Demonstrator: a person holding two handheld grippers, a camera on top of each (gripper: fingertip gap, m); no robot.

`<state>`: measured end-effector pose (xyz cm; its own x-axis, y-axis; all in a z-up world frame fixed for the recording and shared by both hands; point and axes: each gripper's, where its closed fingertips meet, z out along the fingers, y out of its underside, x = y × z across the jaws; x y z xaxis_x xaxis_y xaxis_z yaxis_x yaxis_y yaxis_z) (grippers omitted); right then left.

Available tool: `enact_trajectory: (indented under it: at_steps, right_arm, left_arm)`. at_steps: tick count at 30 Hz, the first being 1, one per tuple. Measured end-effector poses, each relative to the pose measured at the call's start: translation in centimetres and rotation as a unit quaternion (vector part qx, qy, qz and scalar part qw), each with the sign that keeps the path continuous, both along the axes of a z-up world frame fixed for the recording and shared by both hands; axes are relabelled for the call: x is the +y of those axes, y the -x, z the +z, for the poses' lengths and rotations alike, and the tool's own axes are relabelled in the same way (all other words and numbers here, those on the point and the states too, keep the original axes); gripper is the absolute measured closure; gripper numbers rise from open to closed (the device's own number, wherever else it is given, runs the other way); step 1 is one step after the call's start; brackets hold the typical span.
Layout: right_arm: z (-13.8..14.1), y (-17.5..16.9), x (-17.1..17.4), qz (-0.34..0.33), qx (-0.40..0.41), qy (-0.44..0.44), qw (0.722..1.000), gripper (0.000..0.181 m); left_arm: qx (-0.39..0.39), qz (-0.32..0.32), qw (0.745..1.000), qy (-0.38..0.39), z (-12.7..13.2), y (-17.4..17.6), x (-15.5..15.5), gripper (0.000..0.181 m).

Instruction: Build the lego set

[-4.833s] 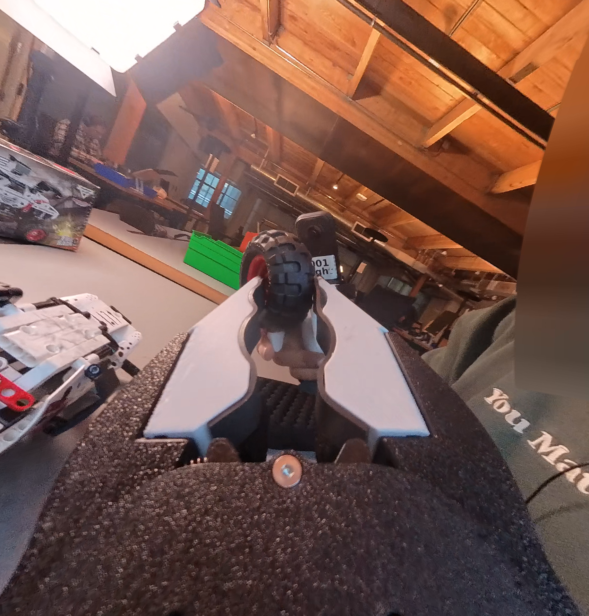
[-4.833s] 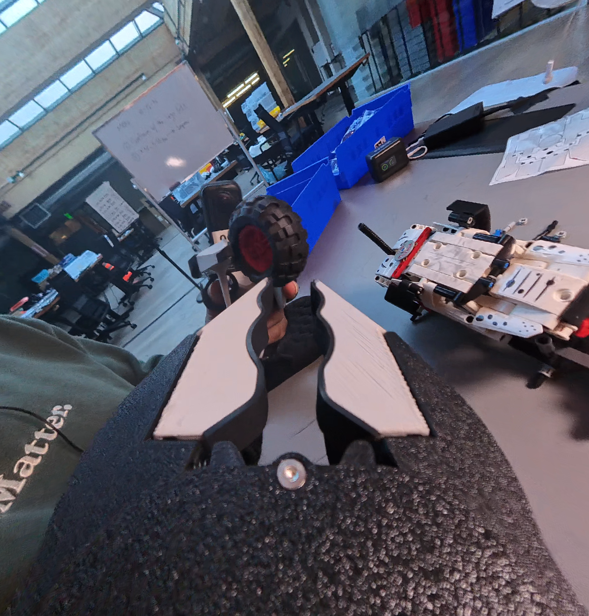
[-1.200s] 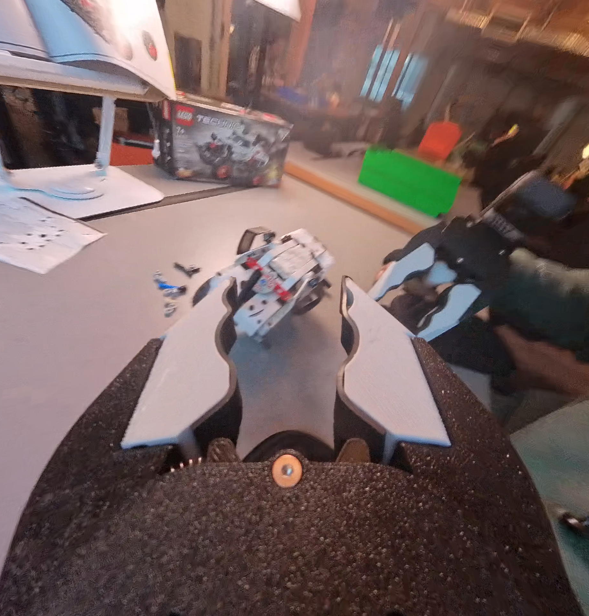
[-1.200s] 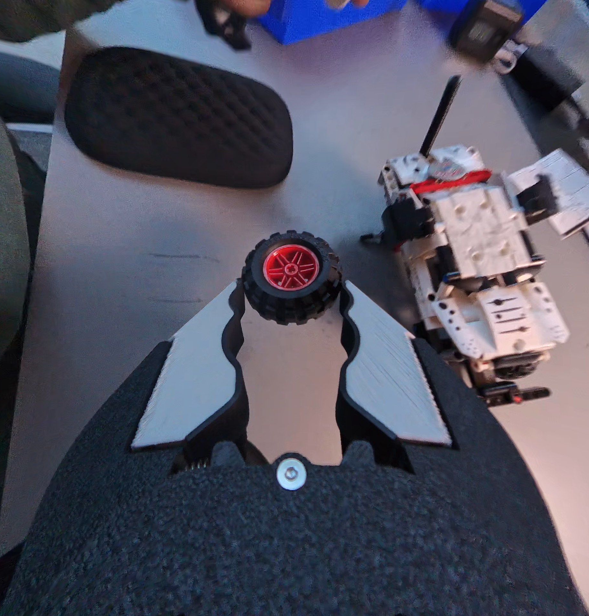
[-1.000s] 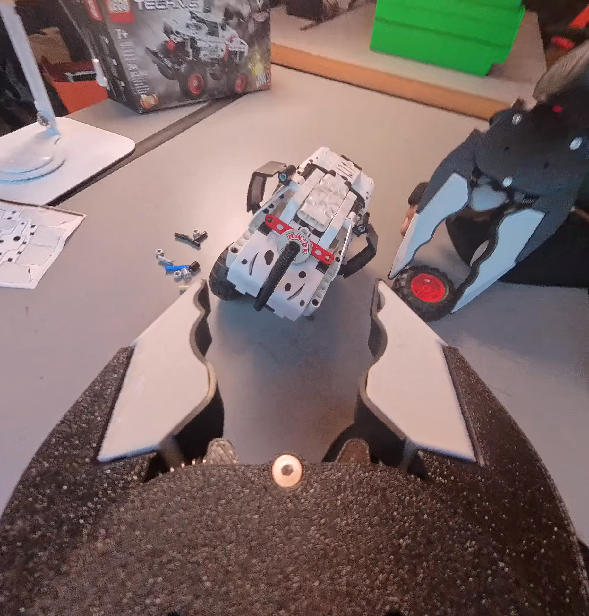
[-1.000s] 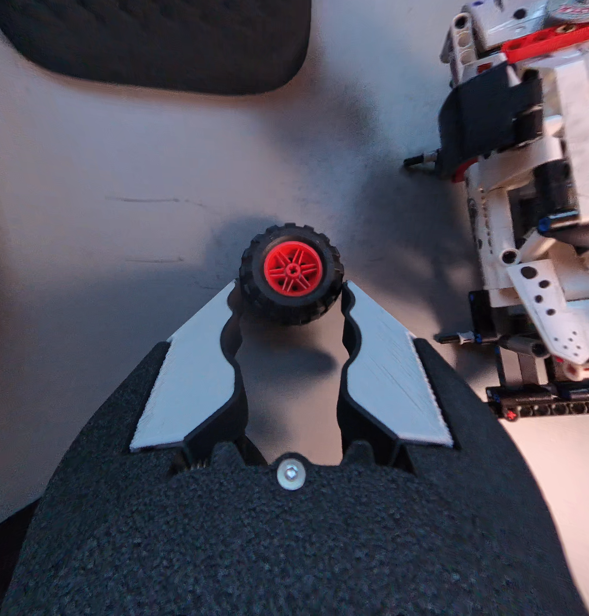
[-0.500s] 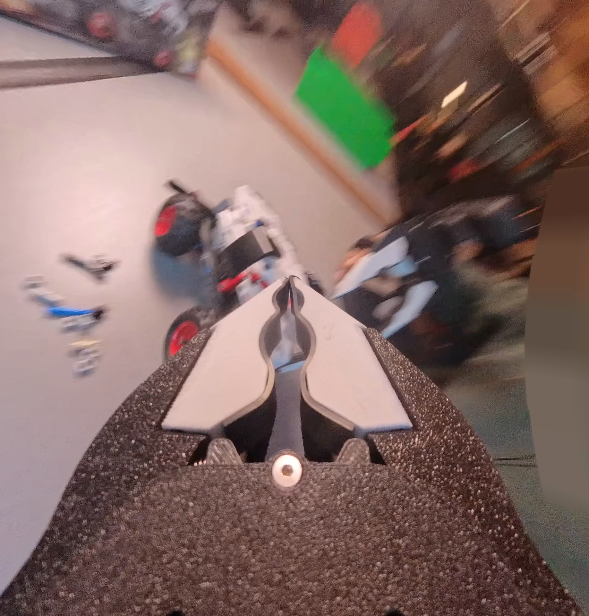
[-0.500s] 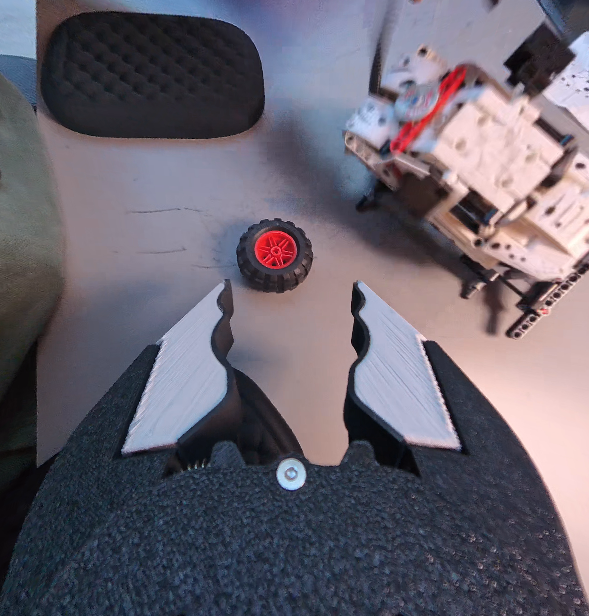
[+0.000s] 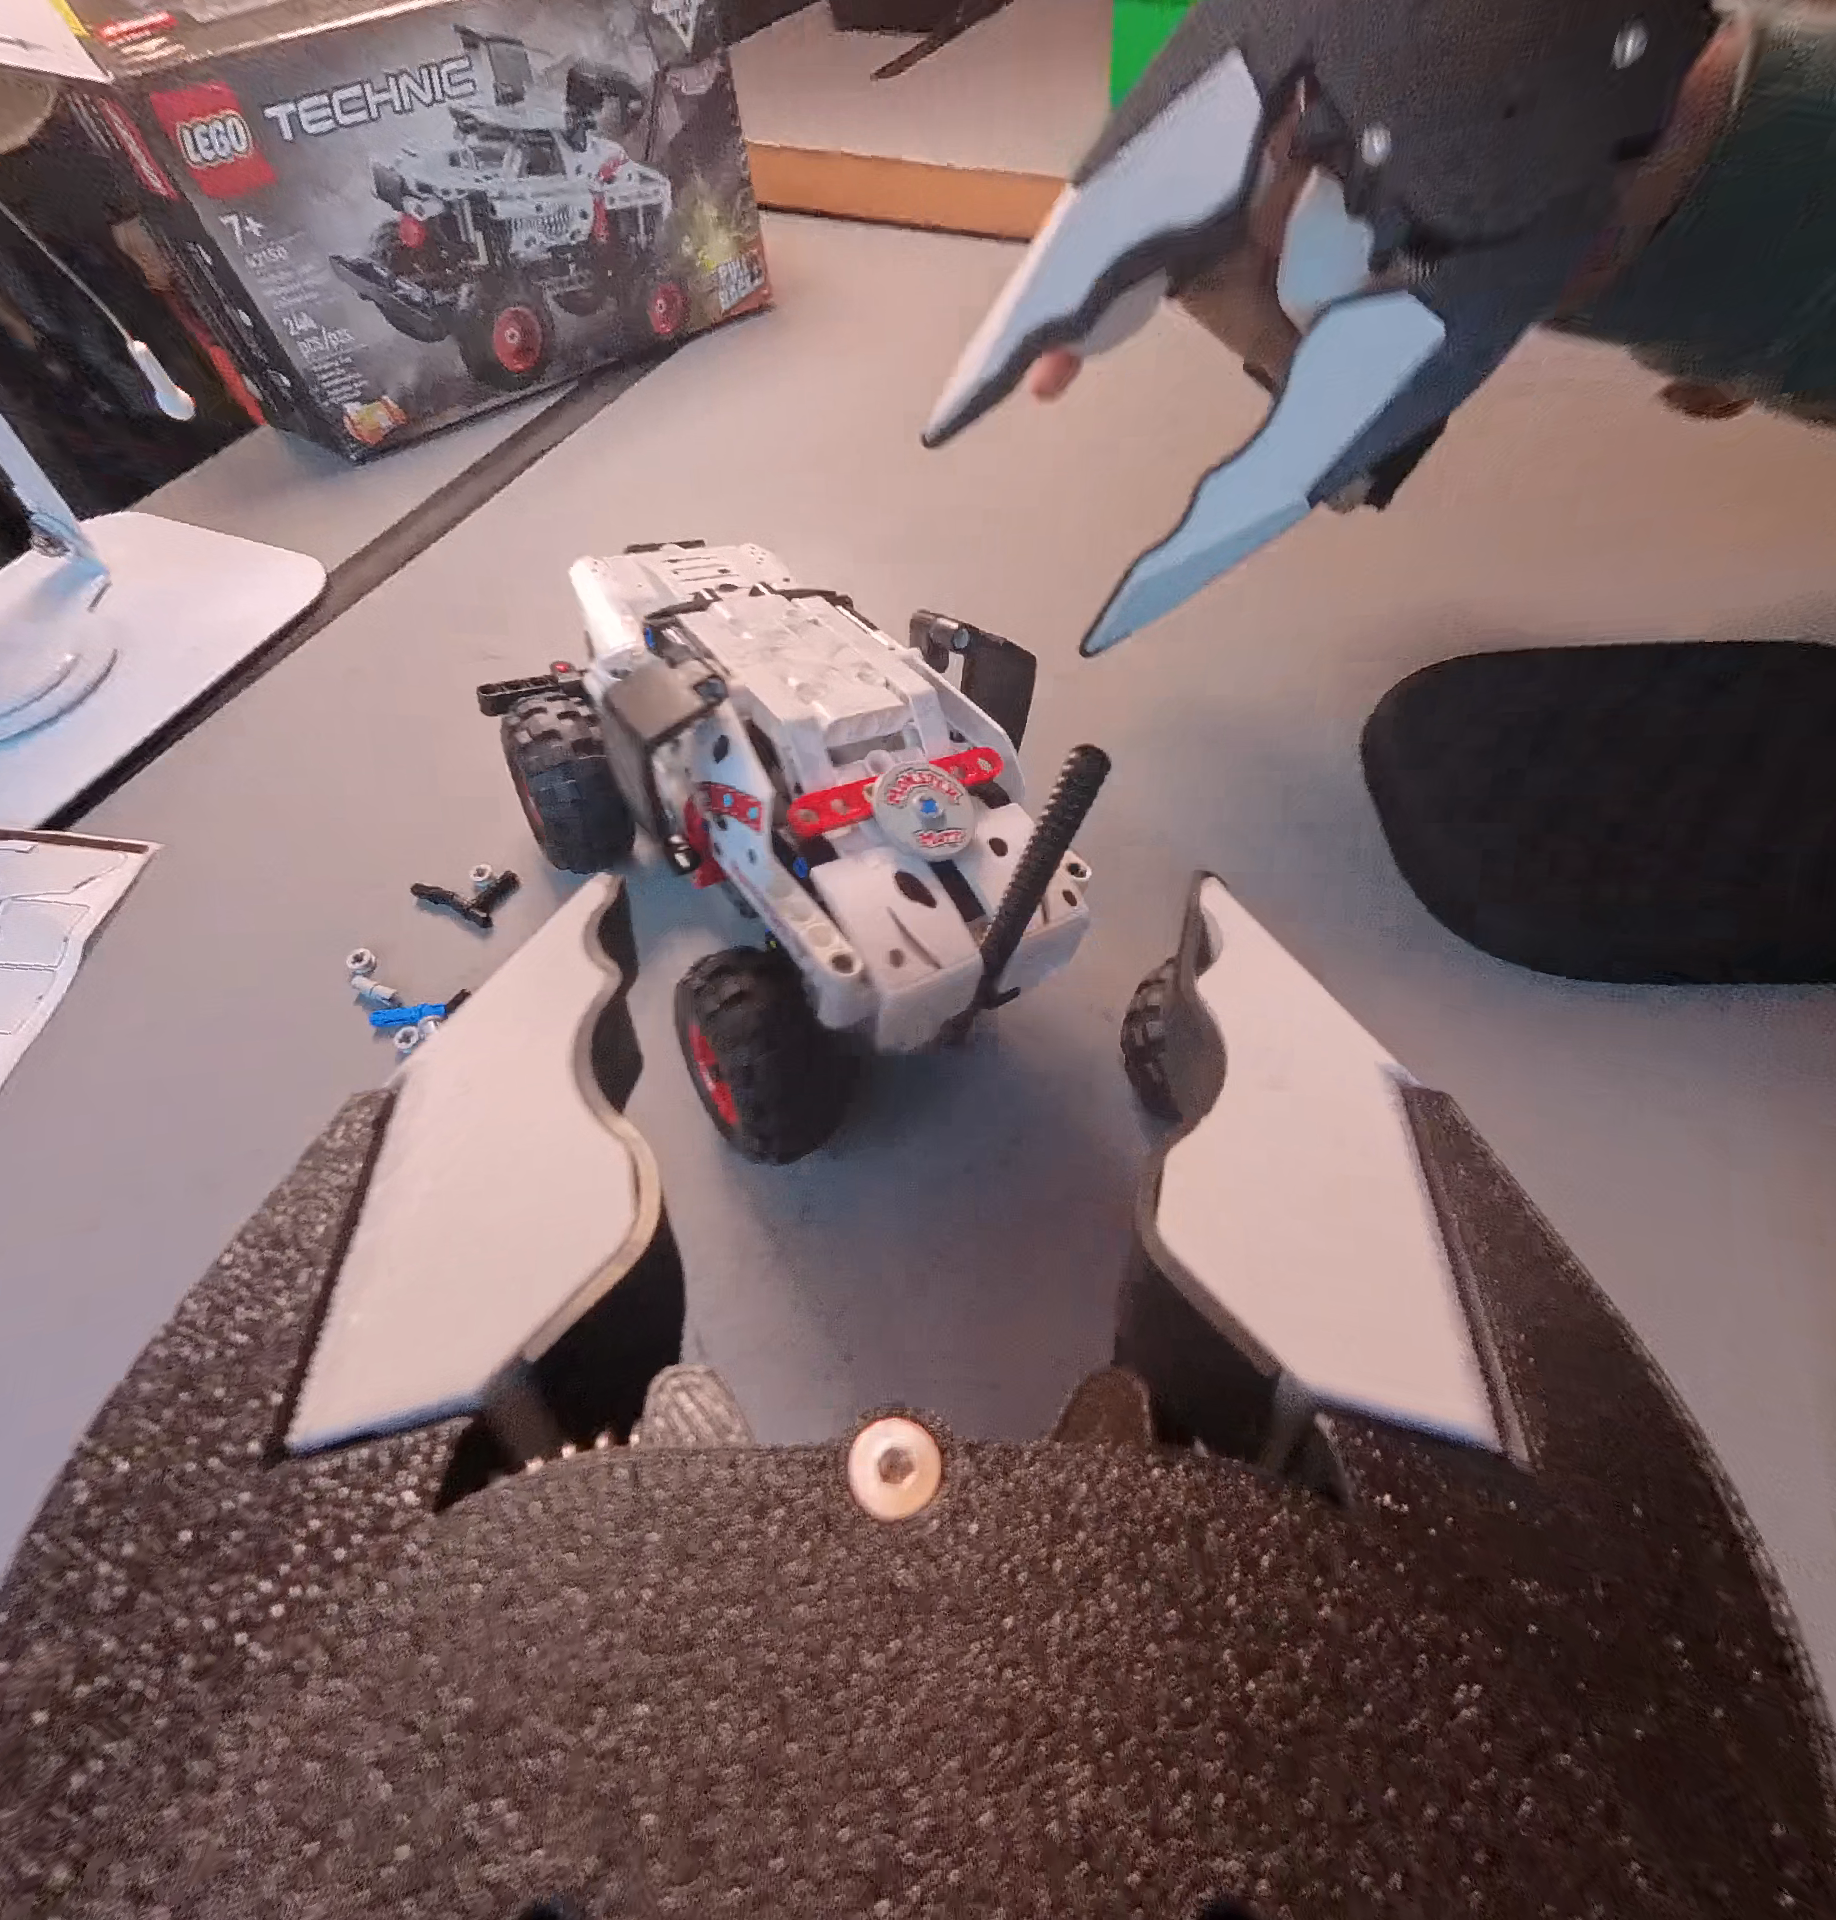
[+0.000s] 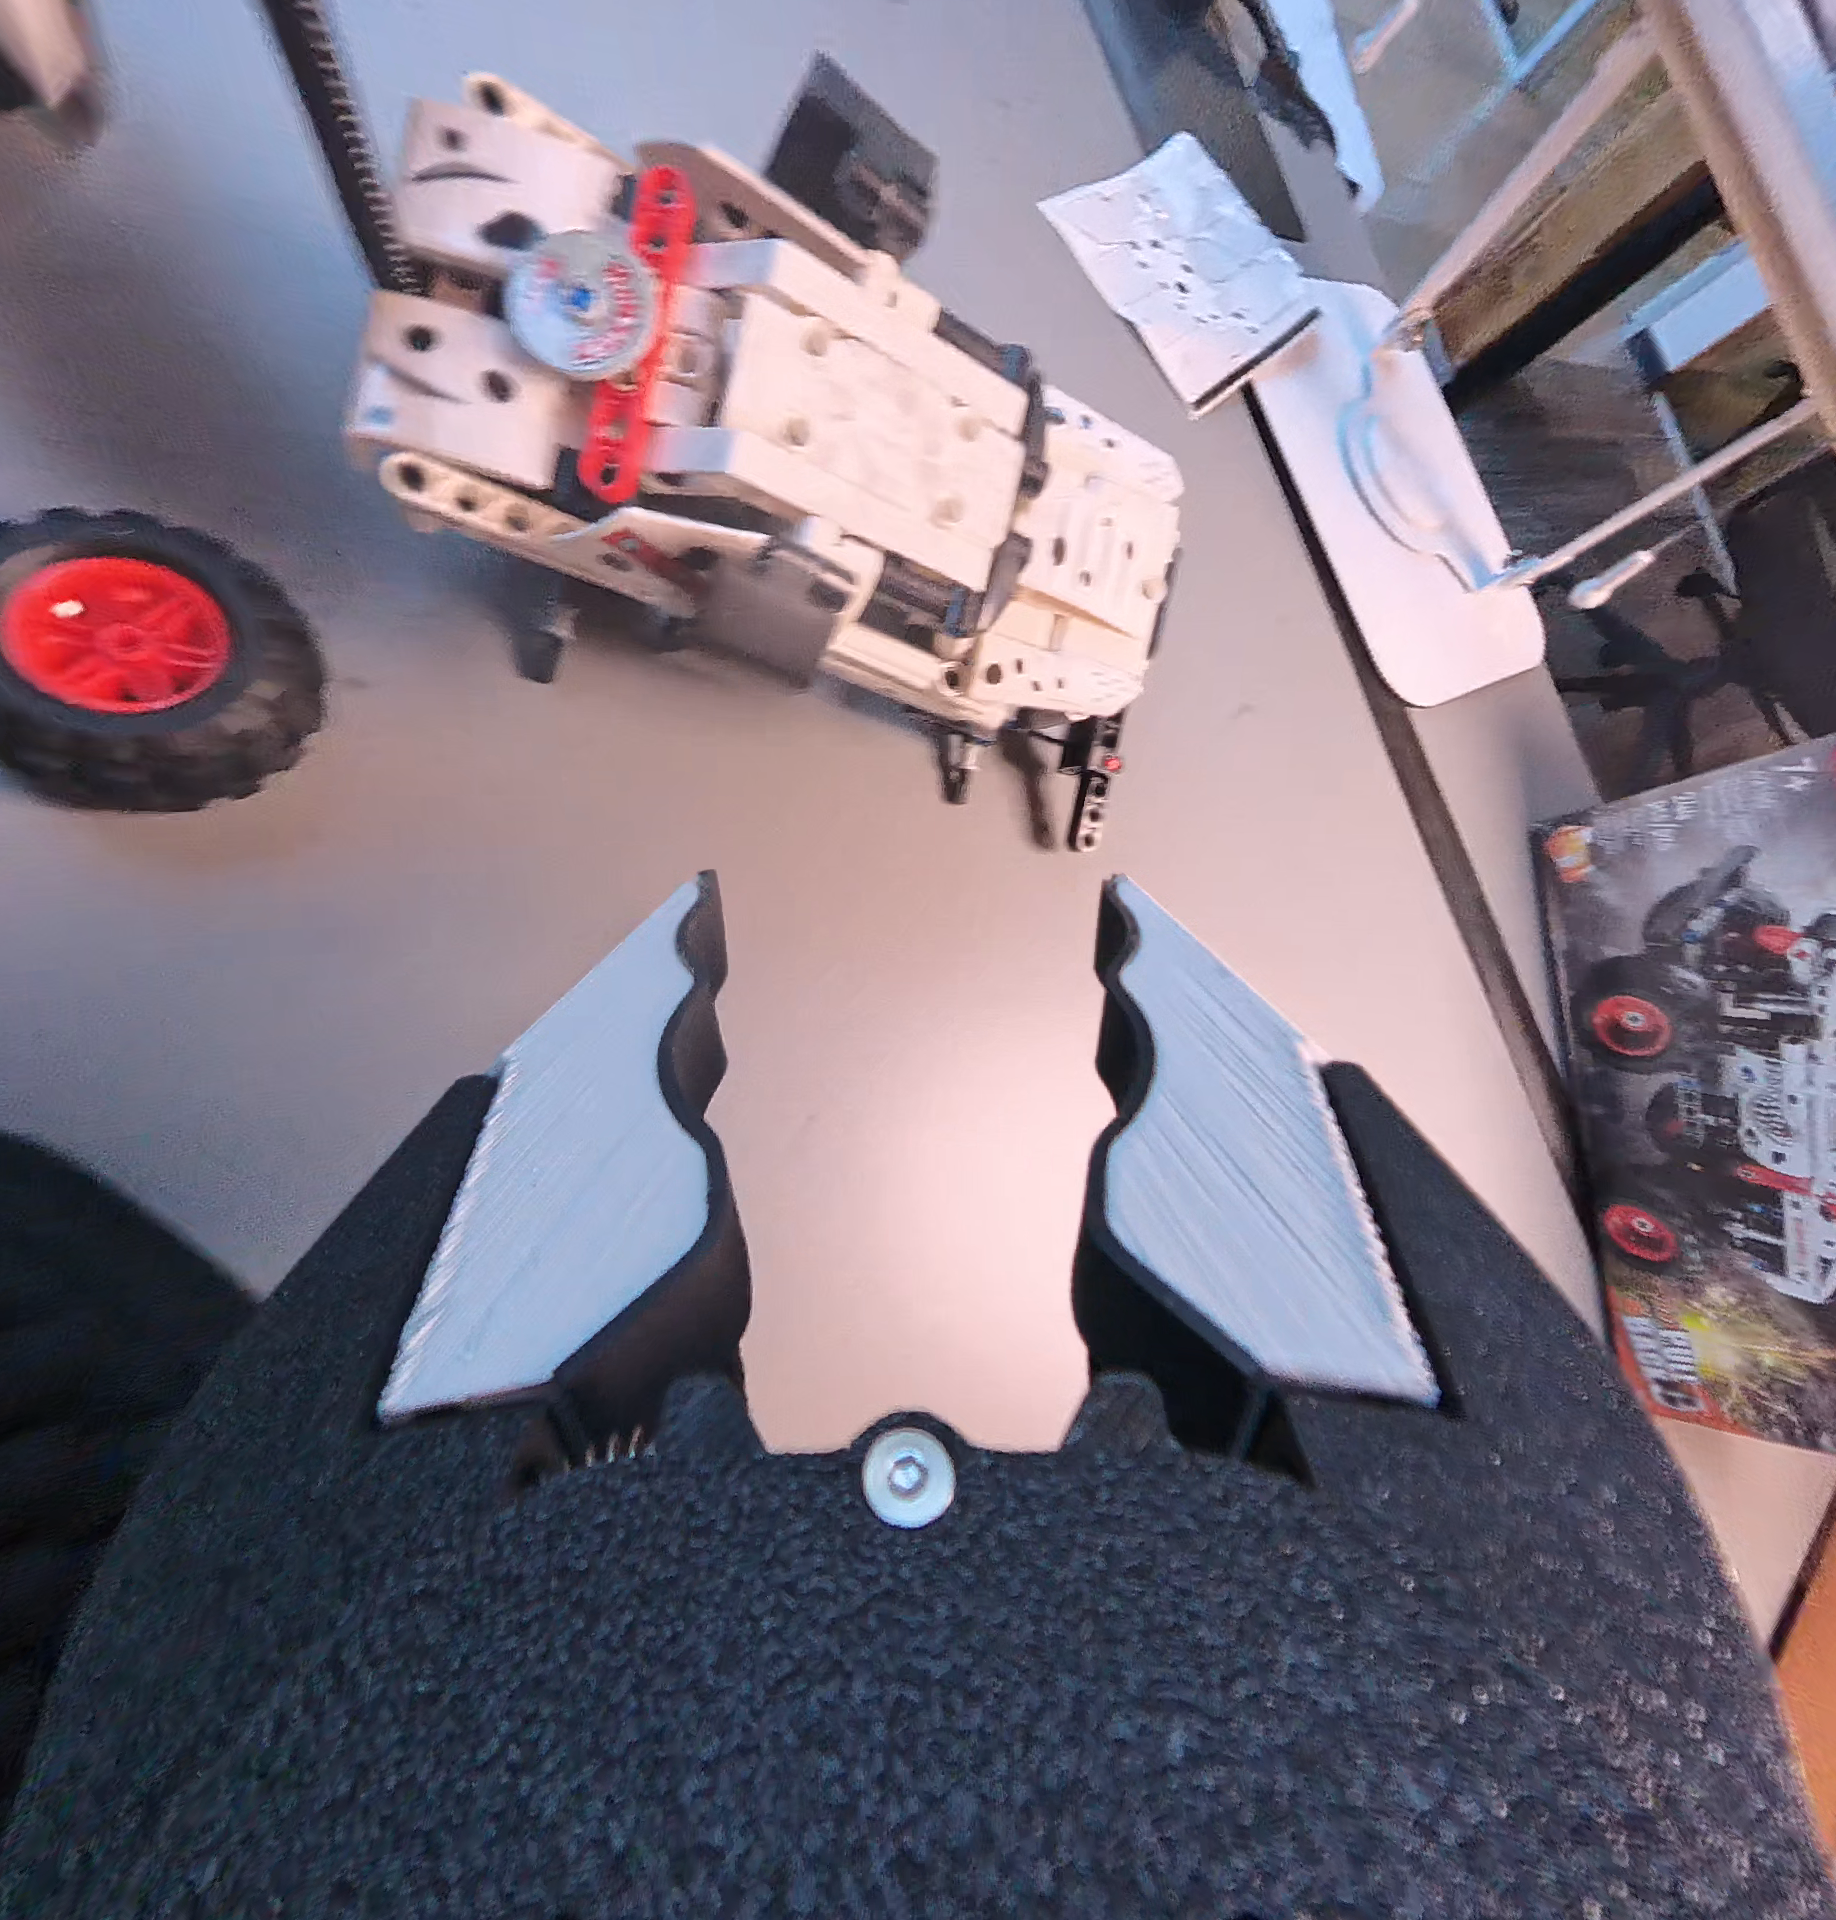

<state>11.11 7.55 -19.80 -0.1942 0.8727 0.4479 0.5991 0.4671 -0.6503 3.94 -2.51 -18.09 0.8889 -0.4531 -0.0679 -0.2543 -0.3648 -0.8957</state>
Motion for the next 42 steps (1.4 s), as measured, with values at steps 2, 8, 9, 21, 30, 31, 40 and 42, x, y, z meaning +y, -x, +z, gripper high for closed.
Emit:
enact_trajectory:
  at_steps: [2, 8, 9, 21, 30, 31, 40, 42]
  right_arm:
    - [0.6, 1.4, 1.2, -0.006, 0.02, 0.004, 1.0, 0.11]
    - [2.0, 3.8, 1.7, -0.022, 0.096, 0.016, 0.995, 0.115]
    - [2.1, 3.7, 1.6, -0.025, 0.105, 0.018, 0.994, 0.115]
    - [7.2, -1.6, -4.1, 0.023, 0.15, 0.016, 0.988, 0.122]
    - [2.2, 2.0, -3.4, 0.064, 0.019, 0.008, 0.998, 0.089]
    - [1.4, 3.0, -2.8, 0.062, 0.003, 0.002, 0.998, 0.084]
    - [0.1, 6.1, -4.4, 0.126, -0.066, 0.095, 0.985, 0.101]
    - [0.7, 6.4, -4.7, 0.131, -0.074, 0.182, 0.972, 0.104]
  left_arm:
    - [0.067, 0.049, 0.996, 0.024, -2.4, -0.9, 1.5, 0.066]
    - [0.108, 0.063, 0.988, 0.09, -5.4, 0.4, 3.5, 0.091]
    - [0.092, 0.053, 0.99, 0.091, -5.1, 0.6, 3.3, 0.093]
    - [-0.55, -0.187, 0.78, 0.23, 2.6, 1.0, -0.3, 0.094]
    - [-0.501, -0.233, 0.786, 0.276, 0.9, 0.7, -0.4, 0.093]
    - [-0.474, -0.229, 0.808, 0.264, 0.6, 0.6, -0.3, 0.091]
    - [-0.109, -0.13, 0.985, 0.031, 0.3, 4.6, -0.8, 0.049]
    - [-0.052, -0.119, 0.991, 0.015, -0.6, 4.3, -1.0, 0.042]
